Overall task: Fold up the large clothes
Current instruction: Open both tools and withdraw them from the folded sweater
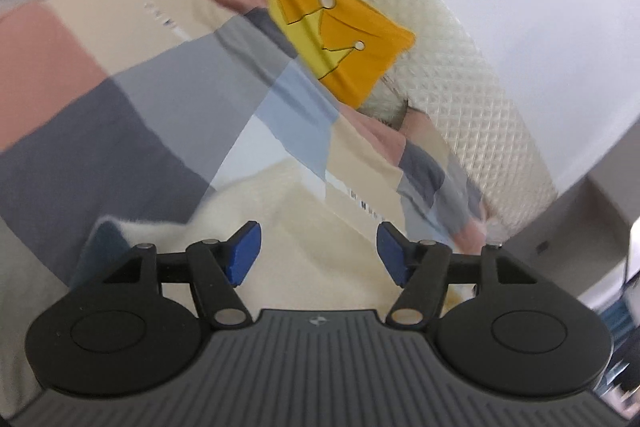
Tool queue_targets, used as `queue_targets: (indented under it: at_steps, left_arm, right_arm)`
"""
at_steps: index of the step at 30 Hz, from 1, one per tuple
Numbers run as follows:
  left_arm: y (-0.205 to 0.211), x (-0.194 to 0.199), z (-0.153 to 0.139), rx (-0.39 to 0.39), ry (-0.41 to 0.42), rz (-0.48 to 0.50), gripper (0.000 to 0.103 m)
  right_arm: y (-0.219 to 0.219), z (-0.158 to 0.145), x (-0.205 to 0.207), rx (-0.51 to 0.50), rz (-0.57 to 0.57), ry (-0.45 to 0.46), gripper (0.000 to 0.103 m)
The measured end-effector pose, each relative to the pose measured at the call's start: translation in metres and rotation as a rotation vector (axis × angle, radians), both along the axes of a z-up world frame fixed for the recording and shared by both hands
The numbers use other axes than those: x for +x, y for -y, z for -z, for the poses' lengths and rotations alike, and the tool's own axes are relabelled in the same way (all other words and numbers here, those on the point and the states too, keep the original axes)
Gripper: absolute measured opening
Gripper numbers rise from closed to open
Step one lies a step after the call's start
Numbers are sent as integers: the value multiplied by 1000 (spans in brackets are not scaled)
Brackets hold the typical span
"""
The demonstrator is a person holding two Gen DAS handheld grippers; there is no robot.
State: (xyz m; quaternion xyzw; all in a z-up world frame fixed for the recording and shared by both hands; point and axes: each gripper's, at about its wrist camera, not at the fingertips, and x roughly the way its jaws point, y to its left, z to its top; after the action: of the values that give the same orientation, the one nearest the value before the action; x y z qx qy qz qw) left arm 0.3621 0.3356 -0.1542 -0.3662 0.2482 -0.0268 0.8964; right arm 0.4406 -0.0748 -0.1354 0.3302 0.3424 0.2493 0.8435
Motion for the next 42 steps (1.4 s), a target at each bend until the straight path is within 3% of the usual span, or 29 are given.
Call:
queue_targets:
  at_steps: [4, 9, 11, 15, 21, 27, 35, 42]
  left_arm:
    - [31, 7, -5, 166, -37, 44, 69]
    - [54, 17, 9, 382, -122, 21, 69]
    - [55, 20, 17, 422, -142, 13, 69]
    - [53, 25, 30, 468, -190, -11, 69]
    - [48, 33, 45, 470, -242, -10, 69]
    - [54, 34, 46, 510, -254, -2, 69]
    - [69, 18, 25, 534, -219, -10, 69]
    - [89, -17, -4, 573, -155, -12, 69]
  right_arm:
    - [-24, -15, -8, -130, -68, 89, 71]
    - [-43, -11, -4, -334, -64, 140, 41]
    - [-48, -6, 1, -432, -39, 158, 33]
    - [-55, 8, 9, -571, 17, 168, 32]
    - [-53, 43, 21, -622, 13, 85, 32]
    - [-56, 44, 20, -625, 8, 86, 32]
    - [-55, 21, 2, -589, 8, 130, 36]
    - [-52, -11, -41, -586, -6, 224, 36]
